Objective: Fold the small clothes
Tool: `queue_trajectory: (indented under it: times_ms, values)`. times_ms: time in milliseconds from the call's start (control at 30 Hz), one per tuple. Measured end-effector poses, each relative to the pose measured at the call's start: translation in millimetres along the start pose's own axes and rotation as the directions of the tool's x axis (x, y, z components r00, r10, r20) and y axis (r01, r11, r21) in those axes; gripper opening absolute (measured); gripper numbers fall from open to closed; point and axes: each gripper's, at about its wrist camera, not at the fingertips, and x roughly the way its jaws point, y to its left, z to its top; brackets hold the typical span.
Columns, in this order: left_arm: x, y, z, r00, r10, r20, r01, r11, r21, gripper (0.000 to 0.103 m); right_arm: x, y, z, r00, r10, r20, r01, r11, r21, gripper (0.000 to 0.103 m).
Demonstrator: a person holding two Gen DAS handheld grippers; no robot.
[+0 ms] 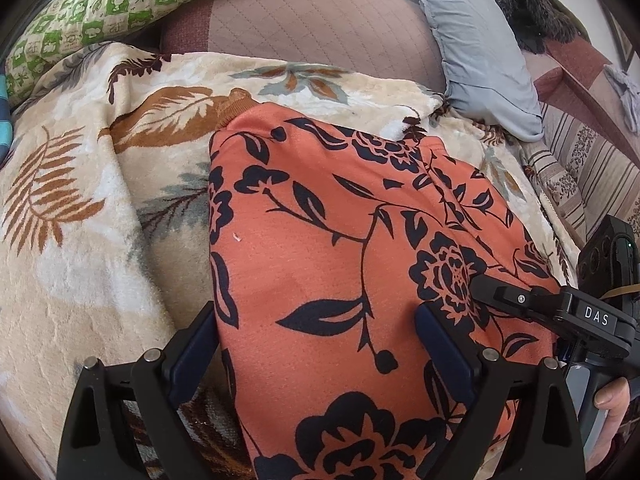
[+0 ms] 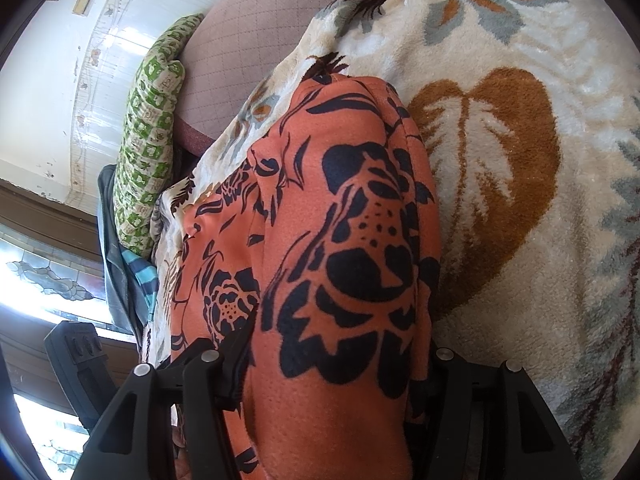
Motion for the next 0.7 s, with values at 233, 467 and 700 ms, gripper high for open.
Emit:
queue_trajectory:
  times_ms: [233,467,700]
  values:
    - [-0.7,-3.3,0.1,1.0,0.01,0.006,-0.01,1.0,0.015,0.096,2.4,5.6,-1.4,1.0,-0.019,0.005,0.019,0.999,-0.025,0.063]
    - [-2.2,-4.8,-0.2,1.0,0.014,0.013,-0.014,1.0,0.028,0.095,4.2,12.5,-1.5,0.999,-0.049,0.016,0.05,0.997,-0.057,0.063]
    - [-2.8,-6.1,-1.4,1.0,0.018,0.018,-0.018,0.999,0.035,0.093,4.0,14.8,-1.8,0.997,-0.068,0.025,0.07,0.994,-0.083,0.063]
